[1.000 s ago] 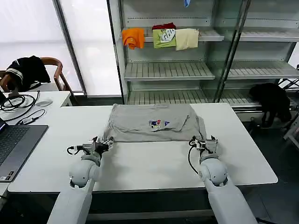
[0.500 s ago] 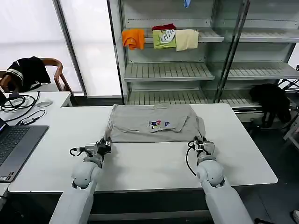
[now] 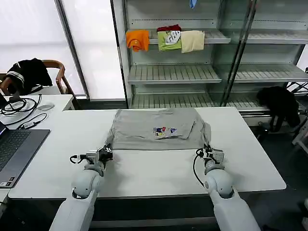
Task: Fold and organize the clothes.
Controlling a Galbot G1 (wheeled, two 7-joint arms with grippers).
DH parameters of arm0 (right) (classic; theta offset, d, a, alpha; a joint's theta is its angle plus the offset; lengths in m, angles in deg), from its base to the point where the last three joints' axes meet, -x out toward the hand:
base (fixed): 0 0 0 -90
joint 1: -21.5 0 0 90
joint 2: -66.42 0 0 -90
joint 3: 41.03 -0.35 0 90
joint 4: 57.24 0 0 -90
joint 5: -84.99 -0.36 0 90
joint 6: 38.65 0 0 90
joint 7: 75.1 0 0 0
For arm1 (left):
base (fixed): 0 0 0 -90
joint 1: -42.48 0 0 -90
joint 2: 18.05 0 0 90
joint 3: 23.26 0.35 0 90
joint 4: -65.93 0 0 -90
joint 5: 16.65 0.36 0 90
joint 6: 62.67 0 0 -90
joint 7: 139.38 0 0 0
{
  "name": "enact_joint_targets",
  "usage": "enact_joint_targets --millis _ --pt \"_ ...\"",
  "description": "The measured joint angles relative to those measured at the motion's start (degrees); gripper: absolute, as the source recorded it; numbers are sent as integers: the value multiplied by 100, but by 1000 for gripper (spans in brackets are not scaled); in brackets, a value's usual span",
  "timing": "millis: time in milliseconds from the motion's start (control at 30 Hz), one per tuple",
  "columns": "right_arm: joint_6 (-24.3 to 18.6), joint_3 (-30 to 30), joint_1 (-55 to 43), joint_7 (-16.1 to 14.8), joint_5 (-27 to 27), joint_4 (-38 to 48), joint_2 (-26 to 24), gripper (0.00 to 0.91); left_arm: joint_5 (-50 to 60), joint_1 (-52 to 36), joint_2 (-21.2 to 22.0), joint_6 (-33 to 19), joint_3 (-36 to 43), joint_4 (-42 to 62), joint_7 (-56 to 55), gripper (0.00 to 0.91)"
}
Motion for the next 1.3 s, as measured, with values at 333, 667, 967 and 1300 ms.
enact_joint_targets --millis 333,667,967,1300 --pt "0 -165 856 241 -7 -1205 -41 0 19 1007 -143 26 -101 -1259 -131 20" --pt "-119 -294 1799 430 96 -1987 -61 0 28 2276 -155 -8 -405 -2452 -153 20" --pt "-265 -316 2448 452 298 -2288 -89 191 28 3036 -112 -122 -689 -2845 -79 20" --pt "-381 -212 2963 521 580 -2614 -44 907 105 3558 -10 -205 -659 -3118 -112 907"
